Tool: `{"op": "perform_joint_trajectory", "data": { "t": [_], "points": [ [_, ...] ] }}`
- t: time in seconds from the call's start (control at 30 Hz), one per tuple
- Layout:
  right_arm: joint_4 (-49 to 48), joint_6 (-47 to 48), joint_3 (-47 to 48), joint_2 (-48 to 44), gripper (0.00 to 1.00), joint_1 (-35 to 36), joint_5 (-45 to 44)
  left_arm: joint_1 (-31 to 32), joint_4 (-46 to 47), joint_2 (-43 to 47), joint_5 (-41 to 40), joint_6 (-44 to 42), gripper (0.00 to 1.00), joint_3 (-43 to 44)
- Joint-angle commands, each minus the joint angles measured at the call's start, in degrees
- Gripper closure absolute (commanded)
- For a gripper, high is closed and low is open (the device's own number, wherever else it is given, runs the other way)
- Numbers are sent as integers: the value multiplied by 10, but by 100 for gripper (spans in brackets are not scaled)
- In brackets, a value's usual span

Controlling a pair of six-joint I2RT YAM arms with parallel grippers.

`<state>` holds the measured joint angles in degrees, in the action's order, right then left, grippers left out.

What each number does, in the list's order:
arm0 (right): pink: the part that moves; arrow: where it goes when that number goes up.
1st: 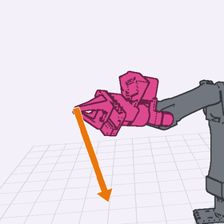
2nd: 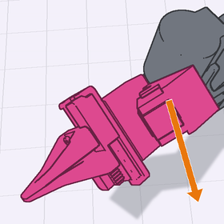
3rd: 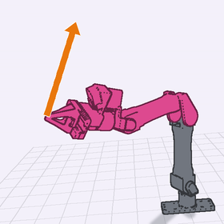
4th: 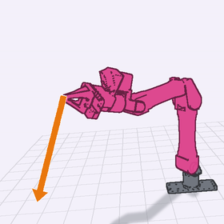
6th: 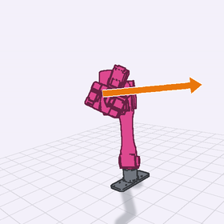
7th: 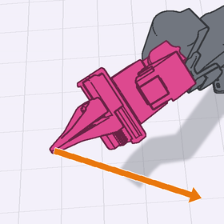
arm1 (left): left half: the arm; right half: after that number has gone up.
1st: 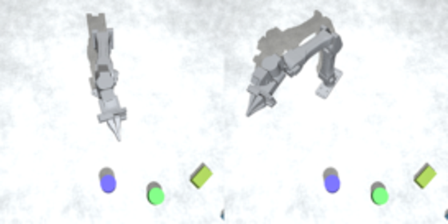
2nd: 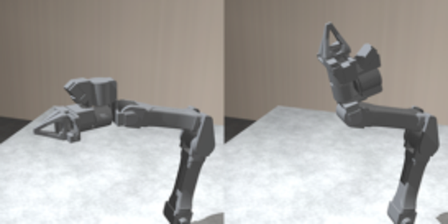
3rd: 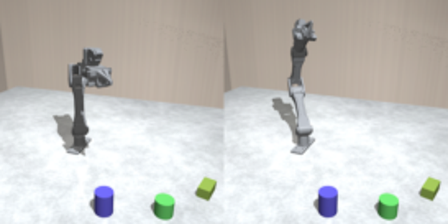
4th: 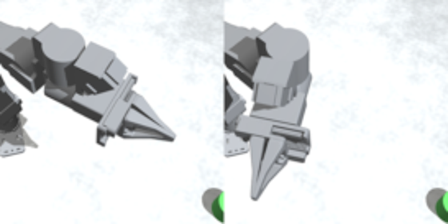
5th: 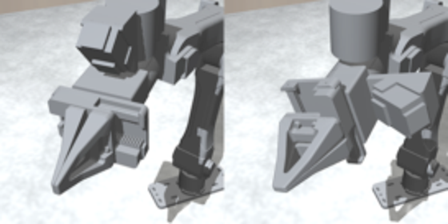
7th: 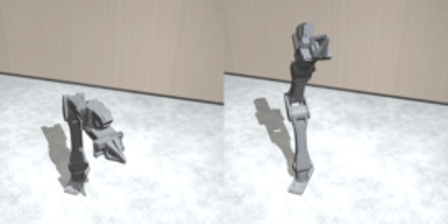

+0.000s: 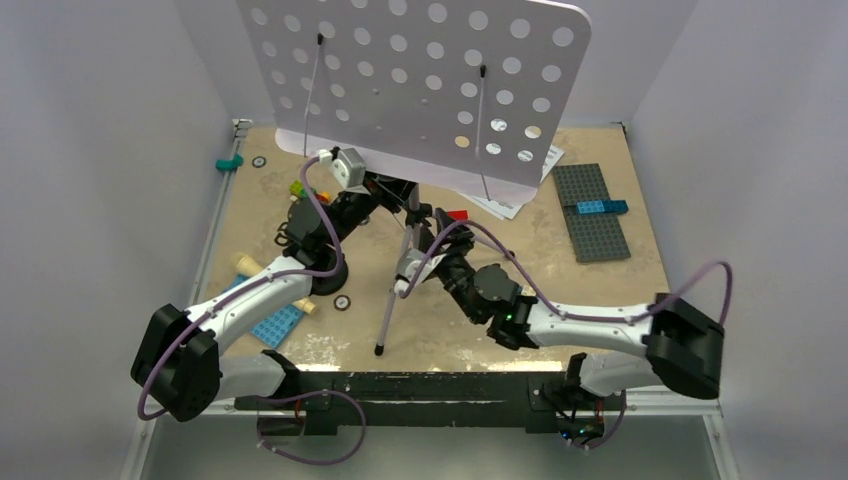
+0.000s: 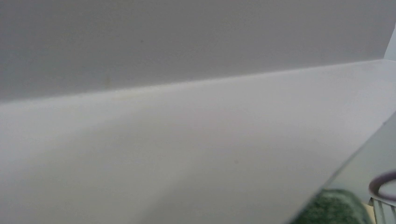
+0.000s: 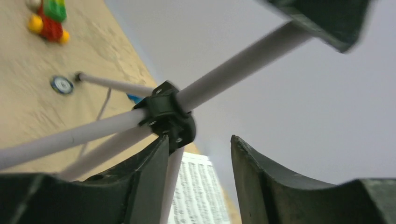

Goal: Pack up the instrument practice props

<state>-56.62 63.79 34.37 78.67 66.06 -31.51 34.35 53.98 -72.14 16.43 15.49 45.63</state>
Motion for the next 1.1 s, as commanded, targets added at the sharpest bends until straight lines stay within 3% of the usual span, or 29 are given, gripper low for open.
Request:
{"op": "perform_joint_trajectory", "data": {
  "t": [0.0, 0.1, 0.33, 0.63, 0.83, 1.07],
  "points": [
    [238, -251, 76, -140, 41, -4, -62, 4, -96, -10, 1, 43, 100, -20],
    [427, -405, 91, -209, 40, -4, 9, 4, -92, -7, -15, 42, 100, -20],
    [496, -708, 13, -265, 36, -18, 144, 5, -41, 2, -43, 42, 100, -38],
    [462, -923, 21, -215, 36, -100, 407, 6, -13, 9, -39, 32, 100, -33],
    [301, -1144, -30, -194, 36, -230, 601, 8, -6, 16, -32, 22, 100, -38],
    [312, -1174, -13, -188, 34, -259, 622, 9, -11, 24, -31, 11, 100, -33]
  ]
}}
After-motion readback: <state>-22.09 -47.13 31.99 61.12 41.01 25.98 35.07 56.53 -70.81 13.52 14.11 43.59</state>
